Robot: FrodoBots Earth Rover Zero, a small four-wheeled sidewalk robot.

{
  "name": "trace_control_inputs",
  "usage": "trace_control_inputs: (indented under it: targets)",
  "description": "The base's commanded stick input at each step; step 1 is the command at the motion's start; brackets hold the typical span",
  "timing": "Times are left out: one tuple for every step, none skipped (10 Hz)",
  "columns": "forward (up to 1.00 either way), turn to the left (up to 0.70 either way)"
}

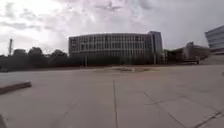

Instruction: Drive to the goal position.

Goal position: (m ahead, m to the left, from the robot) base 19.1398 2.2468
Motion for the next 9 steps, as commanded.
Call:
trace_control_inputs:
  targets:
    - [0.70,-0.01]
    - [0.70,-0.01]
    - [0.70,-0.01]
    - [0.70,-0.01]
    - [0.70,-0.01]
    - [0.70,-0.01]
    - [0.70,-0.01]
    - [0.70,-0.01]
    - [0.70,-0.01]
